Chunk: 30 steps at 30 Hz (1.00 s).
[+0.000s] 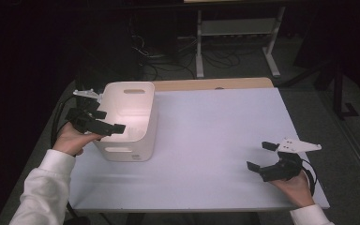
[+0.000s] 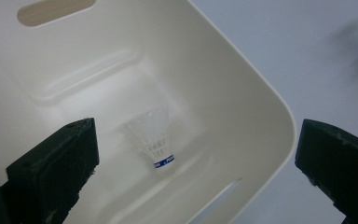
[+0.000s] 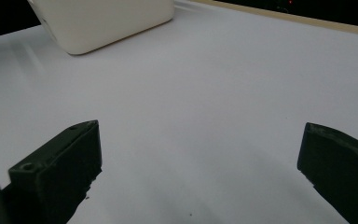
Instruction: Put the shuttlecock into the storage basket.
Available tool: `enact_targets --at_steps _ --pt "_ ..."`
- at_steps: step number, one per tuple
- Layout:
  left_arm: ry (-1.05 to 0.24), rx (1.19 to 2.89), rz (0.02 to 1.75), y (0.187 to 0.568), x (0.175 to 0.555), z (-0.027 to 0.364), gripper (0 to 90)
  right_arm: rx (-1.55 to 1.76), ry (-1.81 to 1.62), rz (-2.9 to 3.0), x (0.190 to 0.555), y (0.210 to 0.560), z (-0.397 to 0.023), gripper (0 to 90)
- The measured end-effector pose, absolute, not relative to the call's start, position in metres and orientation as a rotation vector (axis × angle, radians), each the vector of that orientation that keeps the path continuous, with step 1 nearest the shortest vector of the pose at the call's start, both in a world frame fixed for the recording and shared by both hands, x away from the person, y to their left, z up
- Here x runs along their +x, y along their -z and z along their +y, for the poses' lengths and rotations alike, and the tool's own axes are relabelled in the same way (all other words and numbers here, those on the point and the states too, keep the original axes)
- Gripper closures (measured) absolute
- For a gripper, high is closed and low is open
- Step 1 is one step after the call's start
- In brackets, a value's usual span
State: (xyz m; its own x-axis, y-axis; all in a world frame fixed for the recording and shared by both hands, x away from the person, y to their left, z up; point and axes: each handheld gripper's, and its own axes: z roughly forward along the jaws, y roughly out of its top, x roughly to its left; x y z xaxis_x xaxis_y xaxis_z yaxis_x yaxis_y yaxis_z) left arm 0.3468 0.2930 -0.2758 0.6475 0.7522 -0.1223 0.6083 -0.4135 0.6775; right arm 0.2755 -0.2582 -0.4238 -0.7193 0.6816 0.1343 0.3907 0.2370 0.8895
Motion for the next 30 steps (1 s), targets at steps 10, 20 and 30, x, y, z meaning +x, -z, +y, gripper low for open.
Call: enact_targets --at_steps 10,20,30 --pt "-0.263 2.116 0.983 0.282 0.335 0.287 0.0 1.001 -1.474 2.232 0.275 0.424 -0.258 0.0" --pt "-0.258 2.052 0.925 0.292 0.32 0.289 0.0 1.001 -1.479 2.225 0.274 0.423 -0.259 0.0" --pt "-0.291 2.003 0.877 0.3 0.308 0.285 0.0 0.999 -1.477 2.228 0.274 0.423 -0.258 0.0"
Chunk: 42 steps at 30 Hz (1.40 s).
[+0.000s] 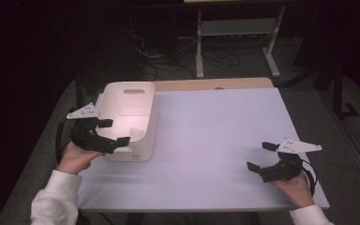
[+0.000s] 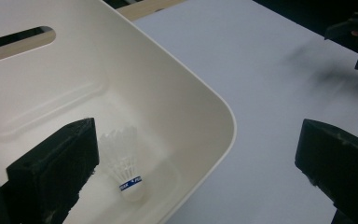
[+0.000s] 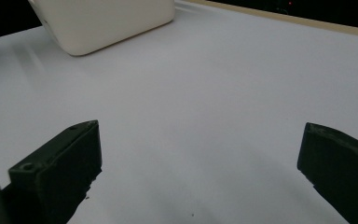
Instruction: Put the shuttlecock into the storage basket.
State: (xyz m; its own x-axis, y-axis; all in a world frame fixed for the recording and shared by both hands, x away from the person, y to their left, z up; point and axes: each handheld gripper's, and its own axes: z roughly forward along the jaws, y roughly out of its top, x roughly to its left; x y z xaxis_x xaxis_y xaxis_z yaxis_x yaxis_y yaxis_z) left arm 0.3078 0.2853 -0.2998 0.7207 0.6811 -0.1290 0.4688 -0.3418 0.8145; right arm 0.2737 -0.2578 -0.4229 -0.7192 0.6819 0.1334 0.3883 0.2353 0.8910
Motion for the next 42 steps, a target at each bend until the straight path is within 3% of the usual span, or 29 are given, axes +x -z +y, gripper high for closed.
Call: enact_targets --at_steps 42 --pt "-0.331 1.785 0.696 0.335 0.265 0.3 0.0 1.009 -1.478 2.24 0.275 0.425 -0.257 0.0"
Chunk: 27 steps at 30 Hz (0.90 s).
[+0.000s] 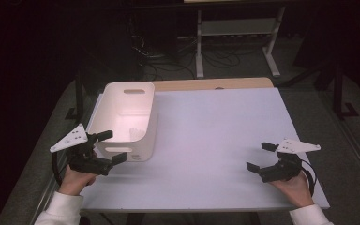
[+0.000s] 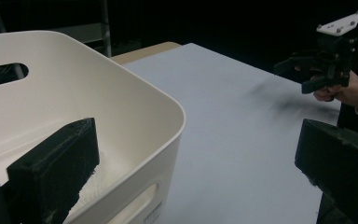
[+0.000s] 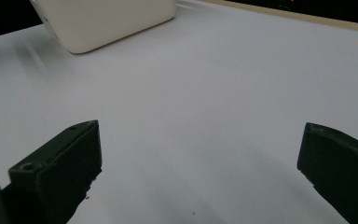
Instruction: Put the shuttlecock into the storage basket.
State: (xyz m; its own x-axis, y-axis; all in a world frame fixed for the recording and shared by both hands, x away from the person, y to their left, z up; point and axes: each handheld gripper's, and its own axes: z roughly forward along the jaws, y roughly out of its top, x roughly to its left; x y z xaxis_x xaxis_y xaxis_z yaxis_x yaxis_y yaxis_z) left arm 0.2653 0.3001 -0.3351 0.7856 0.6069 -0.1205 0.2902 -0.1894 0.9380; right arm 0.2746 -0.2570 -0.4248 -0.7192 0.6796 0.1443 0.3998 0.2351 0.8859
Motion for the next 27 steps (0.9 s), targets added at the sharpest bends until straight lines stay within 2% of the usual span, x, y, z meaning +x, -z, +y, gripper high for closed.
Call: enact_targets --at_steps 27 --pt "-0.314 1.724 0.66 0.369 0.253 0.314 0.0 1.008 -1.465 2.245 0.276 0.426 -0.257 0.0"
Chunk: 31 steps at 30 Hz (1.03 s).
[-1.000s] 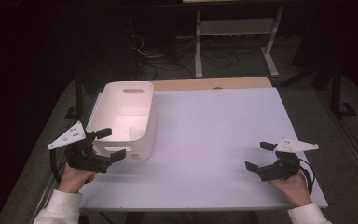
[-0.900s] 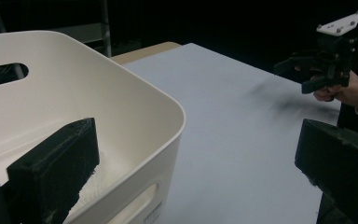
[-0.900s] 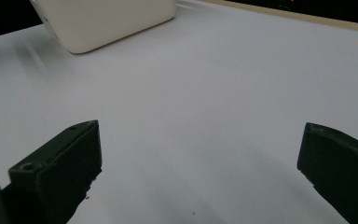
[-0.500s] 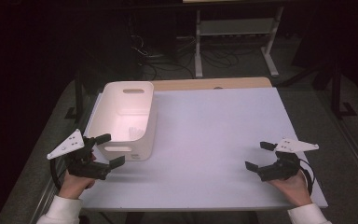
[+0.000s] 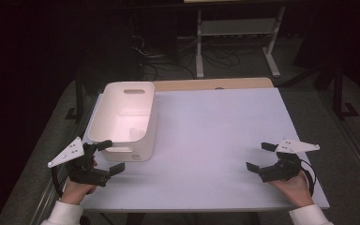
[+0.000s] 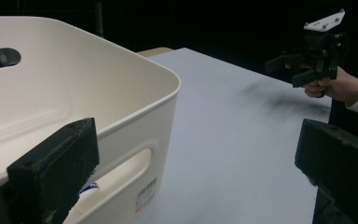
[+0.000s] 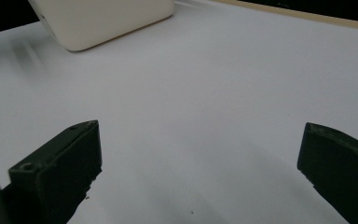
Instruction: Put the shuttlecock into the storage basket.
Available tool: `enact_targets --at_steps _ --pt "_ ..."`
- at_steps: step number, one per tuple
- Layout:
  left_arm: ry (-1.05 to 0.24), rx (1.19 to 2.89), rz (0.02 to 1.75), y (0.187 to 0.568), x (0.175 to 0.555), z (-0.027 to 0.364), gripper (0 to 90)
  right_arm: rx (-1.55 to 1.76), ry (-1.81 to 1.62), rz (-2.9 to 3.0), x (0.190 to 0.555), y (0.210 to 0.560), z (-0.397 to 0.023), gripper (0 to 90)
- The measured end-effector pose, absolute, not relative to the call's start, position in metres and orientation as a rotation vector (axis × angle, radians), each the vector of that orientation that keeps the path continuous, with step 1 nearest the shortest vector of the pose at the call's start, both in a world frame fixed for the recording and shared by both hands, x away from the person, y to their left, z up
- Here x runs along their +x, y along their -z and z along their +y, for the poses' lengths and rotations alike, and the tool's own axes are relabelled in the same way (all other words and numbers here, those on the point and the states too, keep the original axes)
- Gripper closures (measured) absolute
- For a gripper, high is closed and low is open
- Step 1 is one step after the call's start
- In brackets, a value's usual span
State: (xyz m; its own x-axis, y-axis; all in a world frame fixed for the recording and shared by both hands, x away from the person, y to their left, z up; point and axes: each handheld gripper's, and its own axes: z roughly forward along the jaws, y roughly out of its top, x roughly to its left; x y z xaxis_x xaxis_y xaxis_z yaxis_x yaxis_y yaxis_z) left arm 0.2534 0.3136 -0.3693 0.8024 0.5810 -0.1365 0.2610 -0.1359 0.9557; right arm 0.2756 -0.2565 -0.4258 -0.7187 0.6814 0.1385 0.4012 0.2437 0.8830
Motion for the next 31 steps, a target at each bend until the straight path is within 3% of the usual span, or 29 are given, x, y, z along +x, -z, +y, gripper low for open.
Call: enact_targets --at_steps 31 --pt "-0.384 1.716 0.688 0.402 0.245 0.312 0.0 0.997 -1.457 2.256 0.276 0.426 -0.256 0.0"
